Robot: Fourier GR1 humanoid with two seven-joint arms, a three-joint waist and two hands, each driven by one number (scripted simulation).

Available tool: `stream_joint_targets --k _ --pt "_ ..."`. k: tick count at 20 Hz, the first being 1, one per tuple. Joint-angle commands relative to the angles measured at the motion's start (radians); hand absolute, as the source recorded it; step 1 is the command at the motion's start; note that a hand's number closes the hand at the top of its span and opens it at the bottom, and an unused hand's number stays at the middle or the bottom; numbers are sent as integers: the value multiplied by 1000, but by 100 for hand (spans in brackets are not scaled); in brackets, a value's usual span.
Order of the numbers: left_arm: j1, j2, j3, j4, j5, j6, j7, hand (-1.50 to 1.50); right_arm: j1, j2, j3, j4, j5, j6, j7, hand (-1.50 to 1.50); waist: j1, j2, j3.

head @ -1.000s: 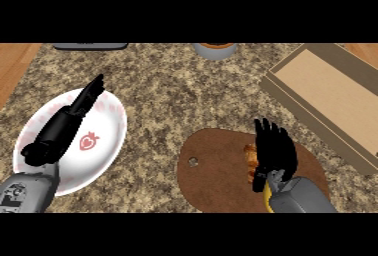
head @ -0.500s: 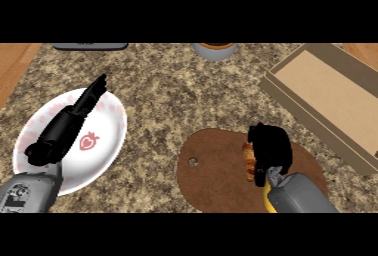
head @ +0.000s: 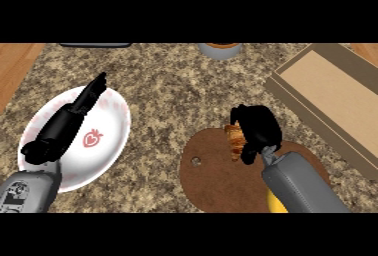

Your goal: Pick the croissant from the cutting board and place it in the cardboard box

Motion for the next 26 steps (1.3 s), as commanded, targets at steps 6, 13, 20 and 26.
stream_joint_targets --k 6,13,20,26 --pt "11 -26 -4 20 -28 19 -21 0 -282 -18 -105 190 -48 -131 -363 150 -6 -1 0" --pt "54 3 26 -42 1 -25 8 0 -268 4 -189 -37 -41 -114 -193 150 -27 -13 0" --pt "16 -37 2 -10 -26 1 9 0 -384 -35 -441 30 -73 -198 -23 150 -24 -7 0" --pt "26 -26 24 16 -46 2 -32 0 -424 -168 -604 142 -138 -204 -76 150 -20 -4 0"
